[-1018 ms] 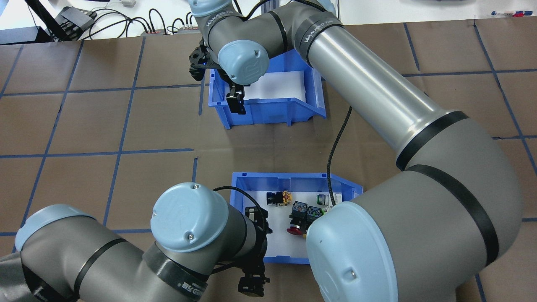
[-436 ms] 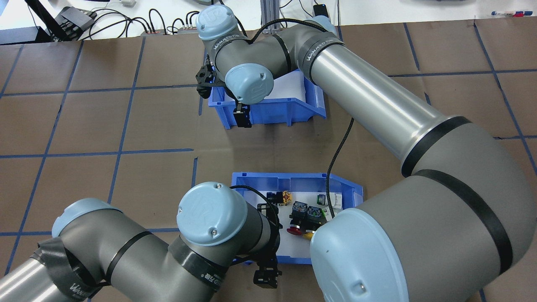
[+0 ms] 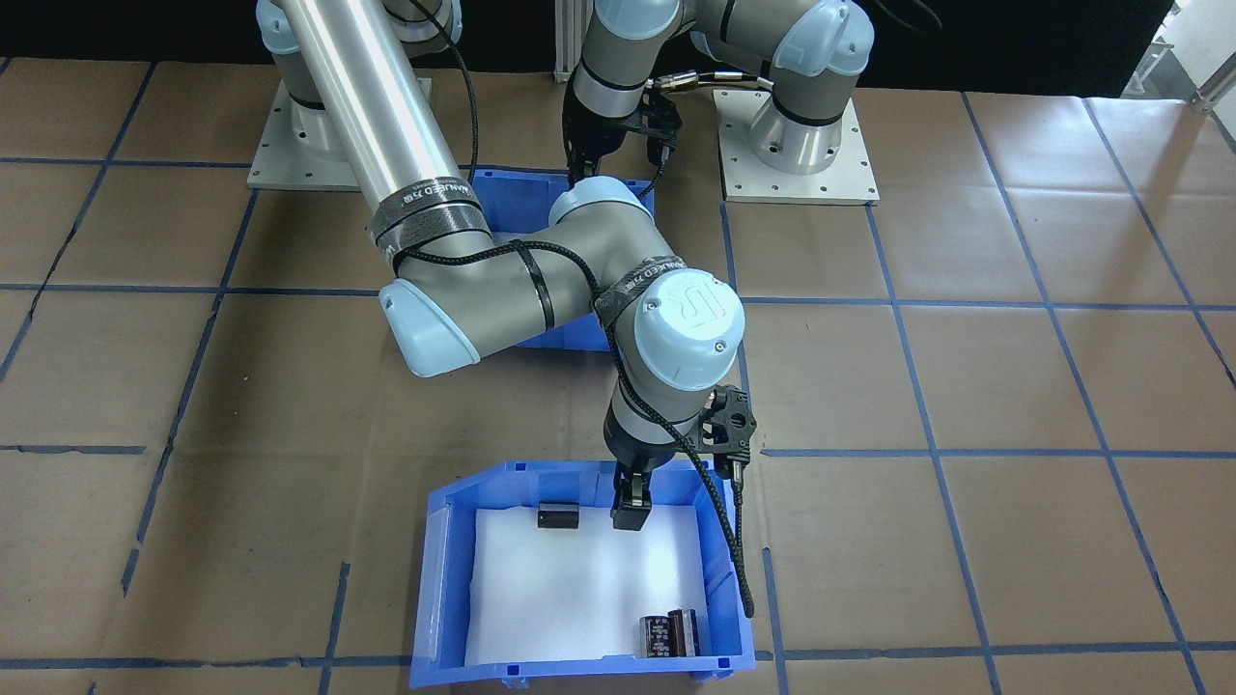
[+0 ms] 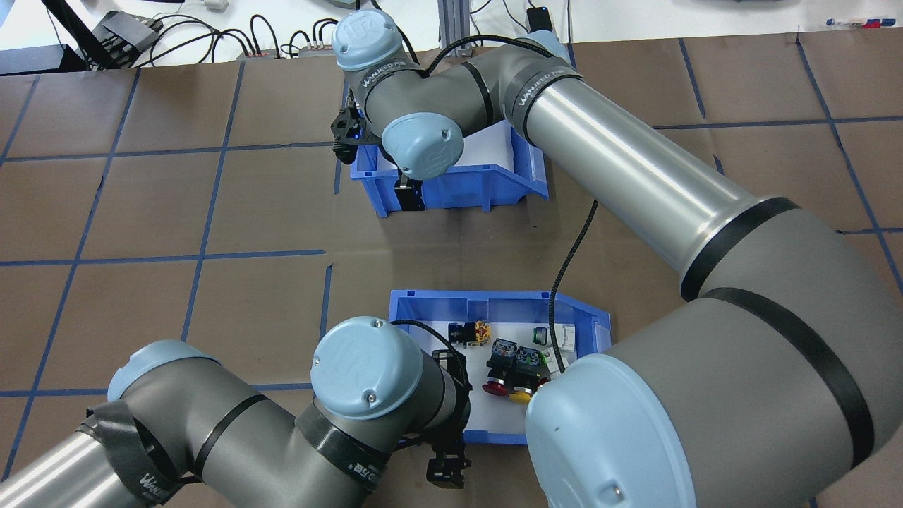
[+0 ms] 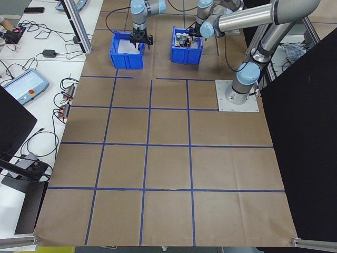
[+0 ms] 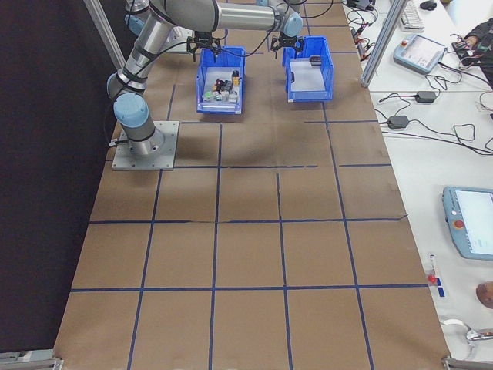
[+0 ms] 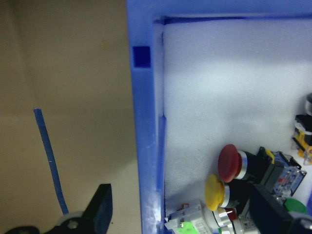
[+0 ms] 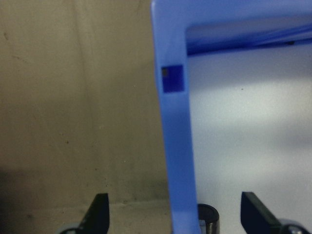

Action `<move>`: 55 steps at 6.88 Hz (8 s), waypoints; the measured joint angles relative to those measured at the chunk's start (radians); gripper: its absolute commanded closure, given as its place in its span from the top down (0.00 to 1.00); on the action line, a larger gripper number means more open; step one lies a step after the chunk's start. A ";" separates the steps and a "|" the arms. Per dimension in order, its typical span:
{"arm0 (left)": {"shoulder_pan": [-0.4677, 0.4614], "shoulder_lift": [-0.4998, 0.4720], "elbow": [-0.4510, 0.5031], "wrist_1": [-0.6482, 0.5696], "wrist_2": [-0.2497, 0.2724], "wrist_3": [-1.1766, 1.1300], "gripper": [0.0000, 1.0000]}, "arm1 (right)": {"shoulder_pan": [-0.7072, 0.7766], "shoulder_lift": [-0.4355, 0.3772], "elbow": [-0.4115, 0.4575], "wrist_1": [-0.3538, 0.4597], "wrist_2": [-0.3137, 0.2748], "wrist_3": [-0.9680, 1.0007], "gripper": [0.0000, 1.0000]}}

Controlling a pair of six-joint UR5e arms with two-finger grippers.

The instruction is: Place button box in front

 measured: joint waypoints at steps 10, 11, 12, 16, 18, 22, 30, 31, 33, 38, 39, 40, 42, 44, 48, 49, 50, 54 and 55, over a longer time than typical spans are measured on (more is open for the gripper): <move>0.000 -0.012 -0.024 0.181 0.020 0.034 0.00 | -0.297 -0.248 0.117 0.087 -0.050 -0.385 0.00; 0.016 0.001 -0.028 0.202 0.056 0.107 0.00 | -0.378 -0.303 0.166 0.086 -0.046 -0.494 0.00; 0.057 0.011 -0.027 0.204 0.097 0.196 0.00 | -0.453 -0.356 0.208 0.085 -0.041 -0.590 0.00; 0.422 0.076 0.057 0.070 0.108 0.612 0.00 | -0.668 -0.552 0.389 0.083 -0.023 -0.760 0.00; 0.491 -0.020 0.265 -0.055 0.089 0.692 0.00 | -0.740 -0.677 0.531 0.079 -0.001 -0.776 0.00; 0.433 -0.332 0.554 0.009 -0.010 0.476 0.00 | -0.821 -0.874 0.756 -0.013 0.001 -0.907 0.00; 0.334 -0.469 0.681 0.076 -0.002 0.420 1.00 | -0.822 -0.886 0.801 -0.017 0.015 -0.920 0.01; 0.365 -0.405 0.684 -0.031 0.011 0.559 1.00 | -0.820 -0.895 0.814 -0.012 0.028 -0.915 0.02; 0.467 -0.268 0.673 -0.251 0.036 0.958 1.00 | -0.807 -0.950 0.880 -0.012 0.037 -0.907 0.02; 0.568 -0.067 0.660 -0.602 0.168 1.898 1.00 | -0.429 -0.992 1.014 -0.032 0.023 -0.488 0.02; 0.574 -0.041 0.658 -0.644 0.173 2.050 1.00 | -0.361 -0.985 1.040 -0.062 0.022 -0.402 0.02; 0.577 -0.026 0.657 -0.679 0.177 2.168 1.00 | -0.293 -0.967 1.062 -0.106 0.020 -0.319 0.02; 0.604 -0.003 0.656 -0.721 0.204 2.285 1.00 | -0.134 -0.891 1.072 -0.199 -0.018 -0.159 0.02; 0.652 0.022 0.656 -0.761 0.212 2.300 1.00 | 0.003 -0.835 1.070 -0.279 -0.058 -0.058 0.02; 0.668 0.042 0.658 -0.768 0.211 2.304 1.00 | 0.108 -0.804 1.047 -0.314 -0.065 0.029 0.02; 0.668 0.042 0.658 -0.765 0.214 2.305 1.00 | 0.119 -0.773 1.031 -0.321 -0.064 0.045 0.02; 0.668 0.043 0.658 -0.762 0.215 2.306 1.00 | 0.134 -0.742 1.017 -0.336 -0.064 0.068 0.02; 0.668 0.044 0.659 -0.760 0.215 2.310 1.00 | 0.158 -0.704 0.997 -0.349 -0.050 0.118 1.00; 0.668 0.044 0.659 -0.760 0.215 2.310 1.00 | 0.158 -0.702 0.996 -0.349 -0.035 0.122 1.00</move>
